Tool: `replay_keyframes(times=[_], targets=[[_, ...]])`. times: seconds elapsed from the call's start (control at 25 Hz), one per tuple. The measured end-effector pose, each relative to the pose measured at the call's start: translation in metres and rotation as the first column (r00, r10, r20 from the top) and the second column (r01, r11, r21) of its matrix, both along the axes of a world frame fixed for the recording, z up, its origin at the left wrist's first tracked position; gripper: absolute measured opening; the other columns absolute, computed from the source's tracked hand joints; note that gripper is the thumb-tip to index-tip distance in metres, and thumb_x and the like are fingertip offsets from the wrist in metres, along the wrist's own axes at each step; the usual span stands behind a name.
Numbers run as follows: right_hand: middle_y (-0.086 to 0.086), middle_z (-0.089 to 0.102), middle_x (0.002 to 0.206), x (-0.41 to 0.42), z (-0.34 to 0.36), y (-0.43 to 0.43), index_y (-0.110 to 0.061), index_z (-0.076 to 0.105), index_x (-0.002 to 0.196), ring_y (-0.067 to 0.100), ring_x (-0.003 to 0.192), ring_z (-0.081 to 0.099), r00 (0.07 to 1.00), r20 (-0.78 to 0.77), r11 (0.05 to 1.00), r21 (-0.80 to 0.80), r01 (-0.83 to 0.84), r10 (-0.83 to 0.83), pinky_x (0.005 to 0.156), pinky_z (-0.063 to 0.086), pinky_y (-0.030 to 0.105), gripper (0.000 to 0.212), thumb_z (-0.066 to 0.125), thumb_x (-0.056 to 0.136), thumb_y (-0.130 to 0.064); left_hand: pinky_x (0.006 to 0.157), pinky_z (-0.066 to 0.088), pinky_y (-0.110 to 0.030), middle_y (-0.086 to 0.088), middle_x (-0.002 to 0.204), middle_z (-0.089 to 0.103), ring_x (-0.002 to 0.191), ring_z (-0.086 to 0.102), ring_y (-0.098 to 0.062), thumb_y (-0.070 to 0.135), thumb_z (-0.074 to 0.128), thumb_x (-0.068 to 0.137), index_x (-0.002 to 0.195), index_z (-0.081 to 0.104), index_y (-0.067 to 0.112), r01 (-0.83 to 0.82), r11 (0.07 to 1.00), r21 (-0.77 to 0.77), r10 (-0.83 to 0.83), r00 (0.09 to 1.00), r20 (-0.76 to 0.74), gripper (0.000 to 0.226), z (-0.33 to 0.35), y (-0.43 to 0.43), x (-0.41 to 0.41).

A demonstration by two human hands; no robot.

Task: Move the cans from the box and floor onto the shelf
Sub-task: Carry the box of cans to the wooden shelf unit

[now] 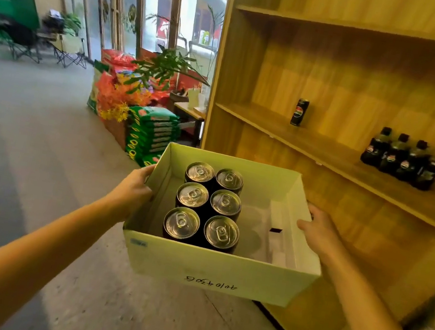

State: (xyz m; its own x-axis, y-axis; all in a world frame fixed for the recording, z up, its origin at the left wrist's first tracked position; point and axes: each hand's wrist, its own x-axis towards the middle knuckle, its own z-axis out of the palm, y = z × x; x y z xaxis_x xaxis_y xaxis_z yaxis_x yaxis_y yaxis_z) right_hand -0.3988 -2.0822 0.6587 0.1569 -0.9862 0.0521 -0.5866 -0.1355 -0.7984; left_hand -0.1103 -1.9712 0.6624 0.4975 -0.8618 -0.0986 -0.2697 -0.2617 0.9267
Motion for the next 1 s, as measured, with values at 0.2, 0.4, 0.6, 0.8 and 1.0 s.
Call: replay_keyframes(times=[0.2,0.4,0.6,0.8,1.0], targets=[[0.015,0.056,0.127,0.052,0.009,-0.128,-0.012,0.045,0.131,0.027,0.107,0.053,0.993,-0.029,0.993,-0.016,-0.114,0.114,0.079,0.037,0.029,0.044,0.042,0.09,0.002,0.09,0.049,-0.051,-0.02,0.136,0.047,0.119,0.049,-0.04,-0.018,0.043,0.083,0.14,0.034,0.015,-0.098,0.995,-0.005,0.098,0.994,-0.039,0.066,-0.001,-0.095,0.039],[0.015,0.055,0.129,0.099,0.0,-0.211,-0.011,0.044,0.132,0.031,0.113,0.052,0.993,-0.018,0.994,0.011,-0.113,0.113,0.081,0.037,0.031,0.044,0.042,0.09,0.002,0.081,0.05,-0.043,-0.019,0.135,0.048,0.118,0.05,-0.038,-0.017,0.046,0.083,0.14,0.033,0.015,-0.091,0.996,-0.007,0.09,0.995,-0.049,0.067,-0.009,-0.18,0.091],[0.015,0.051,0.134,0.151,-0.028,-0.27,-0.012,0.042,0.134,0.032,0.12,0.049,1.0,0.003,1.0,0.022,-0.004,0.004,0.088,0.037,0.032,0.046,0.042,0.09,0.002,0.087,0.05,-0.05,-0.019,0.136,0.047,0.118,0.051,-0.039,-0.018,0.045,0.083,0.142,0.031,0.016,0.014,1.0,0.011,-0.014,1.0,-0.016,0.069,-0.038,-0.275,0.157],[0.014,0.051,0.134,0.206,-0.061,-0.309,-0.015,0.039,0.136,0.032,0.121,0.048,0.961,0.048,0.961,0.065,0.27,-0.273,0.089,0.04,0.037,0.045,0.041,0.093,-0.003,0.098,0.045,-0.052,-0.016,0.141,0.043,0.126,0.046,-0.034,-0.017,0.042,0.084,0.144,0.026,0.02,0.234,0.971,0.037,-0.236,0.971,0.037,0.073,-0.062,-0.383,0.222],[0.012,0.044,0.14,0.232,-0.098,-0.329,-0.014,0.035,0.138,0.03,0.127,0.042,0.859,0.077,0.857,0.163,0.489,-0.505,0.1,0.036,0.041,0.045,0.039,0.094,-0.006,0.089,0.051,-0.041,-0.012,0.138,0.044,0.123,0.048,-0.028,-0.015,0.043,0.083,0.143,0.027,0.024,0.431,0.899,0.073,-0.436,0.896,0.087,0.073,-0.09,-0.464,0.245]])
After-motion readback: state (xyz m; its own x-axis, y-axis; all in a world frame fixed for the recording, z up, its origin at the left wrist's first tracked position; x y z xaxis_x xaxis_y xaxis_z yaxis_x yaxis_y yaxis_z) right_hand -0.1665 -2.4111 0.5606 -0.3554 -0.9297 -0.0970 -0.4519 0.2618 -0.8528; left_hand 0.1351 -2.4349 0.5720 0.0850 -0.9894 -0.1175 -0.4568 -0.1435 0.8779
